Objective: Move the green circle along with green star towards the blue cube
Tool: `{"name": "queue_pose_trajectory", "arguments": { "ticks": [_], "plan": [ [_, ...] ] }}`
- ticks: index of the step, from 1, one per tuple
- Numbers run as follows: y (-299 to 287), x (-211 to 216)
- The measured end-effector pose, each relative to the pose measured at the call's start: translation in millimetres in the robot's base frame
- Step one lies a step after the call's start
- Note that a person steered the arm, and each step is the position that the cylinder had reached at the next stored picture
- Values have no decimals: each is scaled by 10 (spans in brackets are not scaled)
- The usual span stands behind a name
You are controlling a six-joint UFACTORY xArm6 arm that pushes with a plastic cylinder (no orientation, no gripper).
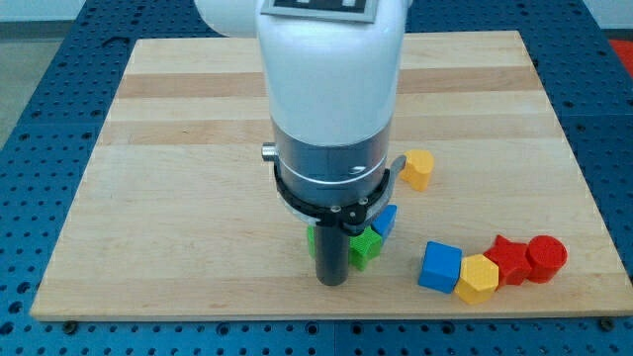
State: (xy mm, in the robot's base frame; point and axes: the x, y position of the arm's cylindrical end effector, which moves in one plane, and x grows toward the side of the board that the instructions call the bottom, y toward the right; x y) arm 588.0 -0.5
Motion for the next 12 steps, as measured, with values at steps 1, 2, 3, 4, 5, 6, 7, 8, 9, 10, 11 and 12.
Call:
{"name": "queue_pose_trajectory", "arguments": {
  "ticks": [1, 2, 3, 4, 5, 6, 7, 8, 9, 10, 11, 12],
  "plan": [
    [174, 0],
    [143, 43],
    [-392, 95],
    [-680, 98],
    [-685, -253],
    [-663, -472],
    [-386, -514],
    [-267, -514],
    [-151, -514],
    [-97, -514],
    [-41, -514],
    [68, -514]
  ]
}}
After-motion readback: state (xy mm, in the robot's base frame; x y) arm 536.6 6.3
